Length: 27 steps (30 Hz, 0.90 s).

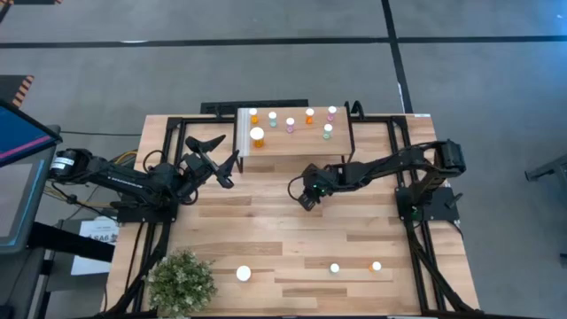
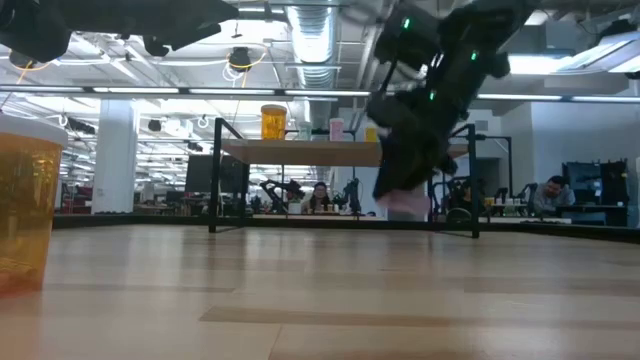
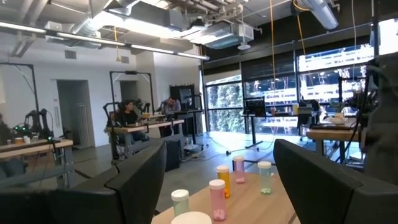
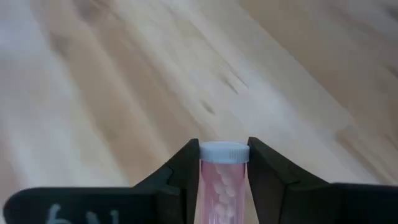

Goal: Pick and place medicine bottles onto shelf by color
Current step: Put the pink small pill bottle on the shelf

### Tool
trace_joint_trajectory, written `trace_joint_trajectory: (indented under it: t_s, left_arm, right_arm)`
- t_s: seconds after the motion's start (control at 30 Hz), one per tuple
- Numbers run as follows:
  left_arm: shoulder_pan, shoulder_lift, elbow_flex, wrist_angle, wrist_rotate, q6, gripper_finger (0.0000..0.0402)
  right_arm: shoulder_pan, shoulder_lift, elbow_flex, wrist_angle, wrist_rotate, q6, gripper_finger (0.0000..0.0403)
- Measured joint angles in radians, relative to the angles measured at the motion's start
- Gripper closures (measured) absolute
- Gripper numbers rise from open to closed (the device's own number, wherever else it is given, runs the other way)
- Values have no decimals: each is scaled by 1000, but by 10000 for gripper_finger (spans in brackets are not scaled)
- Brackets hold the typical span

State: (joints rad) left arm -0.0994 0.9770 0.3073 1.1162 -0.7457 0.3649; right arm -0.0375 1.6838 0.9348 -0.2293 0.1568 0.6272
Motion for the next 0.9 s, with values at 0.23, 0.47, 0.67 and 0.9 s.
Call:
trace_joint_trajectory:
  t_s: [0.23, 0.47, 0.67, 0.9]
  left_arm:
    - [0, 0, 0, -1, 0, 5, 113]
    - [0, 0, 0, -1, 2, 4, 113]
    - [0, 0, 0, -2, 2, 3, 113]
    - [0, 0, 0, -6, 8, -7, 113]
  right_arm:
    - [58, -115, 0, 106, 110, -86, 261]
    - [117, -161, -9, 438, 437, -346, 261]
    - [91, -132, -86, 846, 508, -521, 261]
    - [22, -34, -188, 1210, 507, -632, 259]
